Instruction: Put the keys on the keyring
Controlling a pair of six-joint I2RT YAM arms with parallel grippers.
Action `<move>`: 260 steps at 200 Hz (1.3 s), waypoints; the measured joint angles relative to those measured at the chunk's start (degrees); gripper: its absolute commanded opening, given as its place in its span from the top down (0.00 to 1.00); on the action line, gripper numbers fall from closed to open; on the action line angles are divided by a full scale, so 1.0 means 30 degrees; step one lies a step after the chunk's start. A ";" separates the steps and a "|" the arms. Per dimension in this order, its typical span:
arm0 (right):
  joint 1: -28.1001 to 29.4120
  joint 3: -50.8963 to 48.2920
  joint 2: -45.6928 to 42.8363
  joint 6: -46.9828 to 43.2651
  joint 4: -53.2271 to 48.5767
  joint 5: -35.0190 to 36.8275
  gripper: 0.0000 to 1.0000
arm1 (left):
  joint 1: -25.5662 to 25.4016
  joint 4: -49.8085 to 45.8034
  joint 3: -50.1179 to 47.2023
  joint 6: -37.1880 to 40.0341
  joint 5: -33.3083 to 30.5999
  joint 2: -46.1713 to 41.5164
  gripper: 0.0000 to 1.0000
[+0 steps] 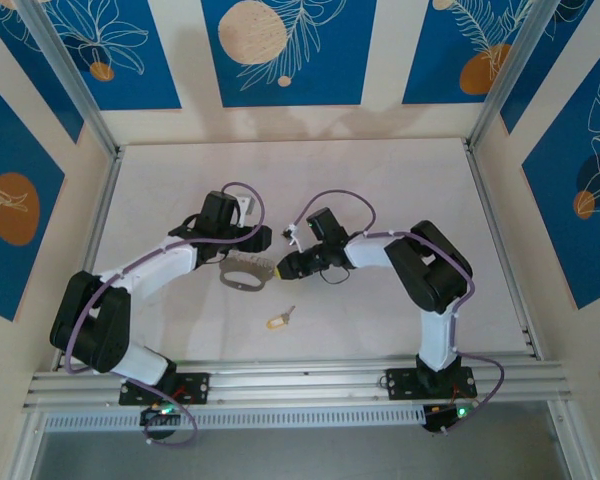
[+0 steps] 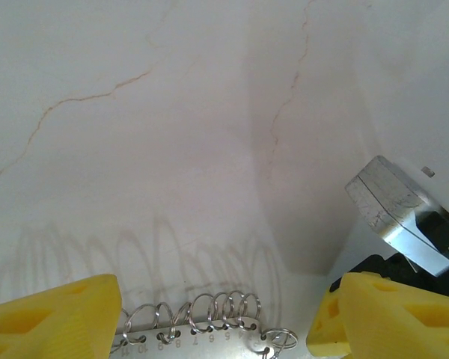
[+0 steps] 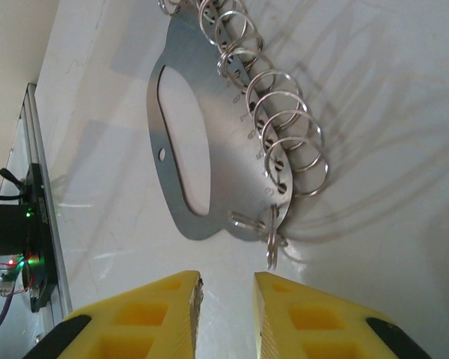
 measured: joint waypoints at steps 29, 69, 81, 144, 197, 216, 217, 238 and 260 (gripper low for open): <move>-0.0102 -0.0430 -0.0794 0.0058 -0.0051 0.0036 0.63 | 0.0007 -0.0015 0.0000 0.0015 0.0699 0.0000 0.24; -0.0991 -0.2280 -0.3067 0.0525 0.0313 0.0619 0.46 | -0.0401 -0.0787 0.0000 0.0459 0.1843 -0.0342 0.26; -0.1406 -0.2994 -0.3876 0.0743 0.0423 0.1107 0.42 | -0.0794 -0.1304 0.0051 0.0787 0.1982 -0.0430 0.27; -0.3599 -0.6579 -0.7206 0.2528 0.0699 0.3781 0.30 | -0.4014 -0.4182 0.0831 0.2106 0.1880 0.0022 0.36; -0.4080 -0.7286 -0.7694 0.3177 0.0816 0.4466 0.30 | -0.5195 -0.4364 0.1129 0.2106 0.0335 0.1260 0.40; -0.4080 -0.7337 -0.7694 0.3191 0.0823 0.4532 0.30 | -0.5275 -0.4371 0.1362 0.2113 -0.0153 0.1661 0.41; -0.4080 -0.7337 -0.7694 0.3191 0.0823 0.4532 0.30 | -0.5282 -0.4371 0.1377 0.2113 -0.0160 0.1683 0.41; -0.4080 -0.7373 -0.7694 0.3191 0.0831 0.4546 0.30 | -0.5340 -0.4364 0.1698 0.2113 -0.0561 0.2076 0.41; -0.4146 -0.7410 -0.7694 0.3191 0.0823 0.4539 0.30 | -0.5399 -0.4291 0.1763 0.2142 -0.0809 0.2412 0.41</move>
